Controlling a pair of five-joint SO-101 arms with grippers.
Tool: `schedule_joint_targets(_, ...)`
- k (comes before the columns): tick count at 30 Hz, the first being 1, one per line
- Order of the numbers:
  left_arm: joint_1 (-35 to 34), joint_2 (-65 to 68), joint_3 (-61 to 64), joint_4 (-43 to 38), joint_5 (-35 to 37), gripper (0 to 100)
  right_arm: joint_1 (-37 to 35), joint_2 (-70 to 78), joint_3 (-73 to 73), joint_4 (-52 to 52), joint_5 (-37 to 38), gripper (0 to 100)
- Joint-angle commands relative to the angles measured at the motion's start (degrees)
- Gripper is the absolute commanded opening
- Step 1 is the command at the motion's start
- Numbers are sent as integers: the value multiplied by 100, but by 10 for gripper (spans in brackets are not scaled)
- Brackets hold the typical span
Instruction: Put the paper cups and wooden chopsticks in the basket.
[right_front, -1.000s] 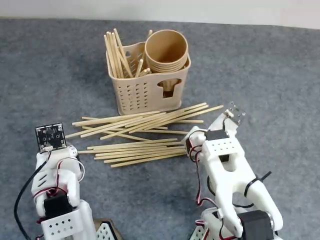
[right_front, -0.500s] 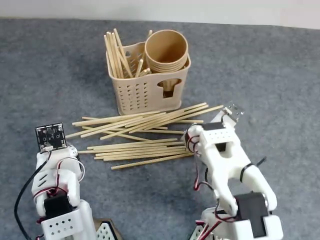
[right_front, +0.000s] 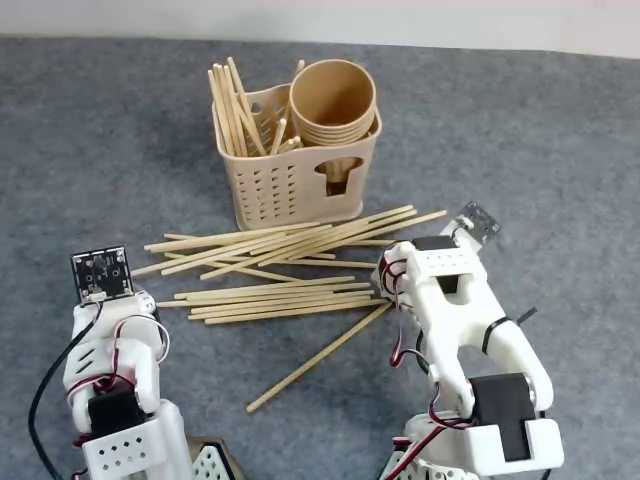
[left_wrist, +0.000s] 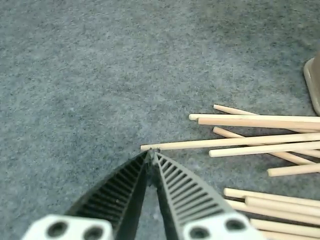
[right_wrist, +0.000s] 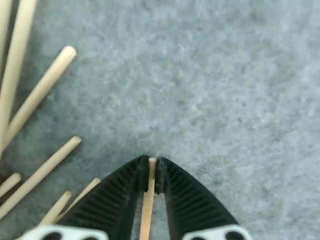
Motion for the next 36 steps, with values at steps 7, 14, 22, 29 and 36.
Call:
schedule_joint_targets(7,-31,-40,119,-79,-35,8,198,-40,-927,1226,844,6)
schedule_joint_targets(14,-31,-40,119,-79,-35,8,400,-40,-2097,2677,1741,6)
schedule_joint_targets(22,-31,-40,119,-97,-35,8,391,-48,-4198,4251,2497,6)
schedule_joint_targets(29,-31,-40,119,-105,-44,8,242,-48,-6246,4831,2576,6)
schedule_joint_targets(36,-57,-40,119,-114,-44,8,-532,-40,-7530,4848,2576,6)
